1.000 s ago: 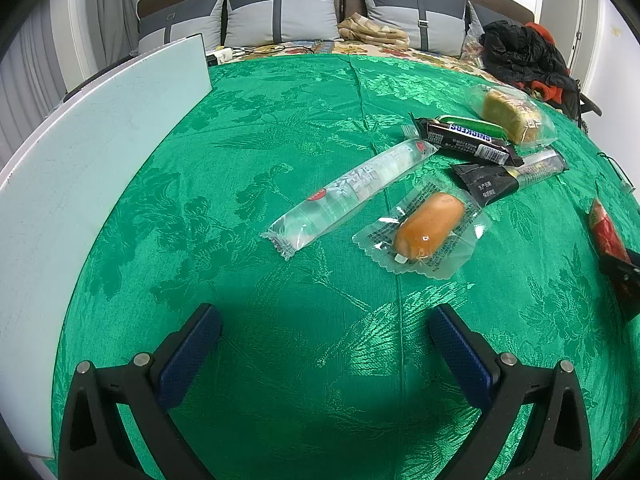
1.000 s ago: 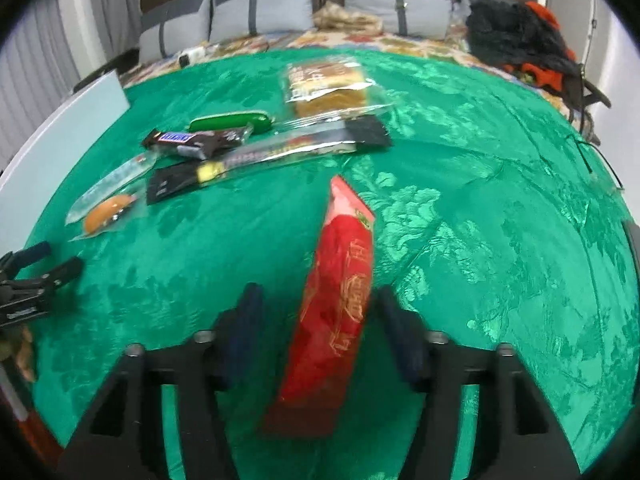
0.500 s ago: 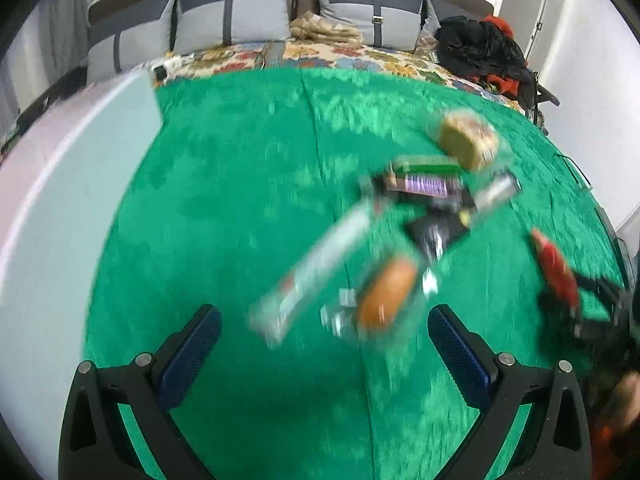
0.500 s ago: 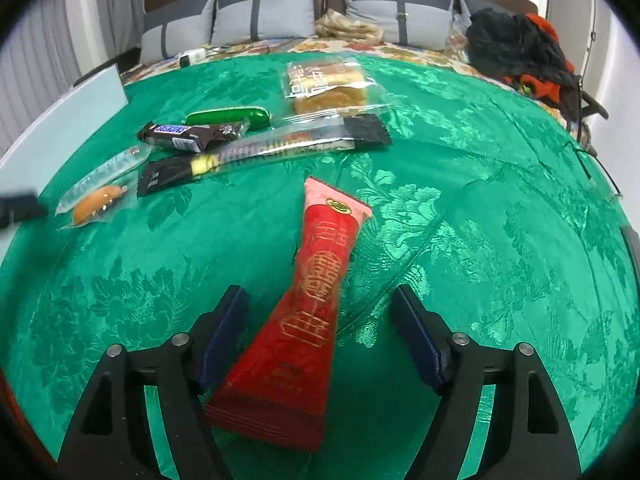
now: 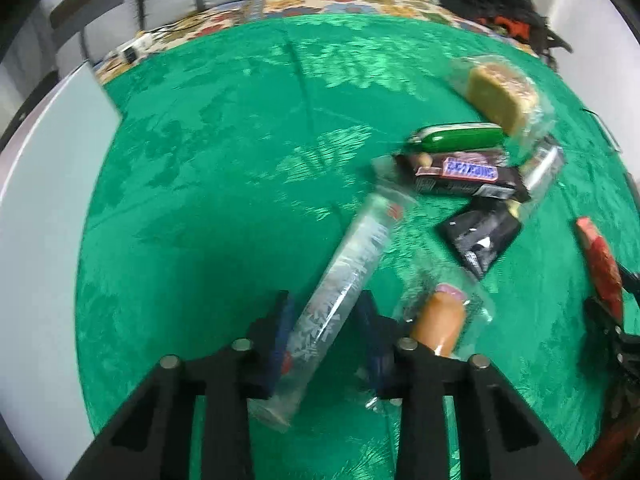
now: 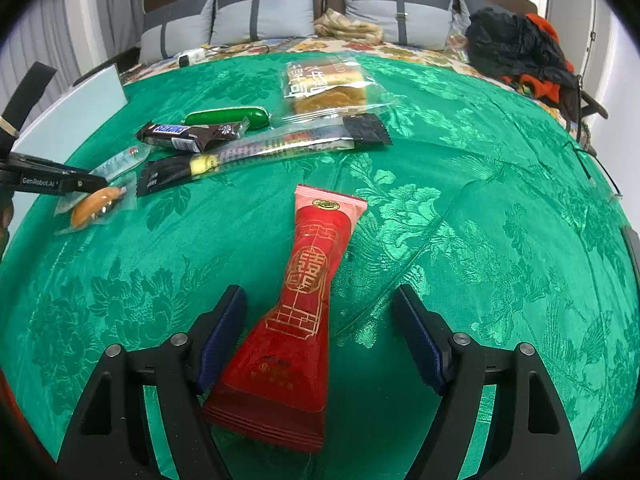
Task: Organize snacks
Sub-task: 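Grasp the clear stick pack with the left tool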
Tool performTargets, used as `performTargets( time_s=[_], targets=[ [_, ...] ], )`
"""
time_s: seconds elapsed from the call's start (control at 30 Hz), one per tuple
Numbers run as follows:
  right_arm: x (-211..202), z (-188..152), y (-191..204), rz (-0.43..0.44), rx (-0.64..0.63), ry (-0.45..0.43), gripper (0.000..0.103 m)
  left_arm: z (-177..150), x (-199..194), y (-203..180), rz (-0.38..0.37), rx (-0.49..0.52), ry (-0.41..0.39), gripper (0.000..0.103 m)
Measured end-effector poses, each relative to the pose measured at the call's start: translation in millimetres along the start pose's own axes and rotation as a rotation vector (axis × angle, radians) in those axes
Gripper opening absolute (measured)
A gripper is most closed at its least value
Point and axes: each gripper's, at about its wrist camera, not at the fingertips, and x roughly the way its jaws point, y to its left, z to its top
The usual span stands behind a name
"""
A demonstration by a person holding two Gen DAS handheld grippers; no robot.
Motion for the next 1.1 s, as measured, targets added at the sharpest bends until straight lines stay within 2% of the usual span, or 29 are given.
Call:
performTargets(
  time_s=[0.07, 0.2, 0.27, 0.4, 0.47, 0.53, 0.57, 0.67, 0.77, 0.83, 0.9, 1.1],
  targets=[
    [0.2, -0.2, -0.3, 0.0, -0.001, 0.0, 0.079, -5.3, -2.7, 5.9, 0.018, -0.06, -0.001, 0.018],
    [0.3, -0.2, -0.4, 0.0, -0.001, 0.0, 0.079, -37.9, -19.4, 27.3, -0.04, -0.271, 0.001, 0.018],
    [0.2, -0.1, -0.3, -0.001, -0.001, 0.0, 0.079, -59.3, -30.5, 27.7, -0.065, -0.296, -0.004, 0.018],
    [0.2, 0.0, -0.3, 0.0, -0.001, 0.0, 0.079, -96.5, -44.7, 14.2, -0.07, -0.265, -0.027, 0.02],
    [0.3, -0.1, -0.6, 0.0, -0.001, 0.0, 0.079, -107.9, -47.8, 8.6, -0.055, -0.25, -0.062, 0.035],
    [0.3, 0.0, -0.5, 0.0, -0.001, 0.0, 0.079, -114.3, -48.1, 7.2, -0.029, -0.25, -0.097, 0.076],
    [0.2, 0.1, -0.4, 0.0, -0.001, 0.0, 0.079, -114.2, -46.5, 8.3, -0.007, -0.261, -0.107, 0.081],
    [0.1, 0.2, -0.6, 0.001, 0.0, 0.0, 0.079, -112.2, -39.8, 12.8, 0.039, -0.269, -0.143, 0.083],
    [0.5, -0.4, -0.6, 0.002, 0.0, -0.001, 0.079, -109.0, -33.6, 6.4, 0.11, -0.21, -0.161, 0.086],
    [0.7, -0.4, -0.6, 0.003, 0.001, -0.001, 0.079, -111.0, -30.7, 8.6, 0.108, -0.213, -0.198, 0.097],
    [1.0, -0.7, -1.5, 0.005, 0.004, -0.002, 0.079, -113.6, -28.1, 14.2, 0.119, -0.24, -0.222, 0.103],
    [0.7, -0.6, -3.5, 0.014, 0.013, -0.005, 0.079, -113.3, -25.6, 13.9, 0.128, -0.245, -0.23, 0.103]
  ],
)
